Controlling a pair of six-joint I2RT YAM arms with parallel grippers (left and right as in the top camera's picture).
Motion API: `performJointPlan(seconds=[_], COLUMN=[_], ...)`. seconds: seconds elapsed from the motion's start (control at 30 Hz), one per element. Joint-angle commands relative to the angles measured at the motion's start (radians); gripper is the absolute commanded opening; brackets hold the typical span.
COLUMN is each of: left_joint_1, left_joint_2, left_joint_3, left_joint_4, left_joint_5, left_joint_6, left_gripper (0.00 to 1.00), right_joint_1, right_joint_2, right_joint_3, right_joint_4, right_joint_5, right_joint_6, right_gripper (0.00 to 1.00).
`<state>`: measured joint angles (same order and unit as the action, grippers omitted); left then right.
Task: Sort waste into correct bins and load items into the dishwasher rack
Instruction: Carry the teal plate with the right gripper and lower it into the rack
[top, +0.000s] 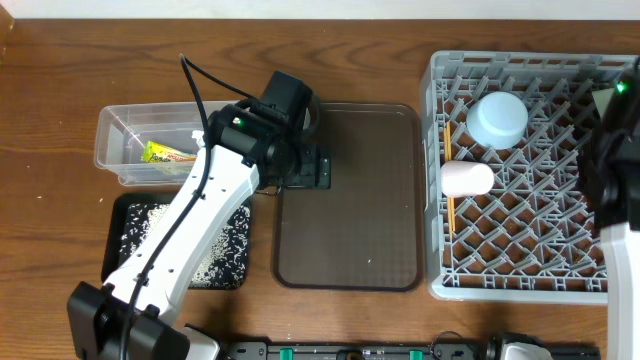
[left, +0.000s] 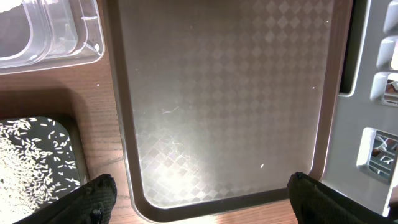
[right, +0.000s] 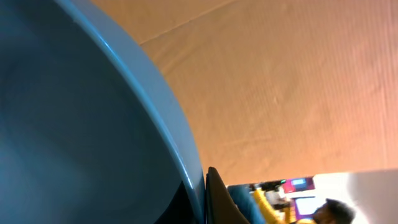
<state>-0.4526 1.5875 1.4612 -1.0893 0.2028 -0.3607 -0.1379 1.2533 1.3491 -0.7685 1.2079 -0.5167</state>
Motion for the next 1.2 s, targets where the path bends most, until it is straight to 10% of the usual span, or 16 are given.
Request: performJointPlan(seconds=[0.0, 1.17], left_joint_1=[0.000, 0.000], left_joint_2=[-0.014, -0.014], left_joint_3=[0.019, 0.019], left_joint_4=[-0.002, -0.002], left_joint_5=[-0.016, -0.016], left_joint_6=[0.013, 0.013], left_gripper=[0.91, 0.91], right_joint_1=[-0.028, -0.062], right_joint_2=[0.035, 0.342], right_joint_3=[0.011, -0.024], right_joint_4=[0.025, 0.026], right_joint_5=[0.045, -0.024], right_joint_6=[-0.134, -0.089], right_gripper=[0.01, 0.01])
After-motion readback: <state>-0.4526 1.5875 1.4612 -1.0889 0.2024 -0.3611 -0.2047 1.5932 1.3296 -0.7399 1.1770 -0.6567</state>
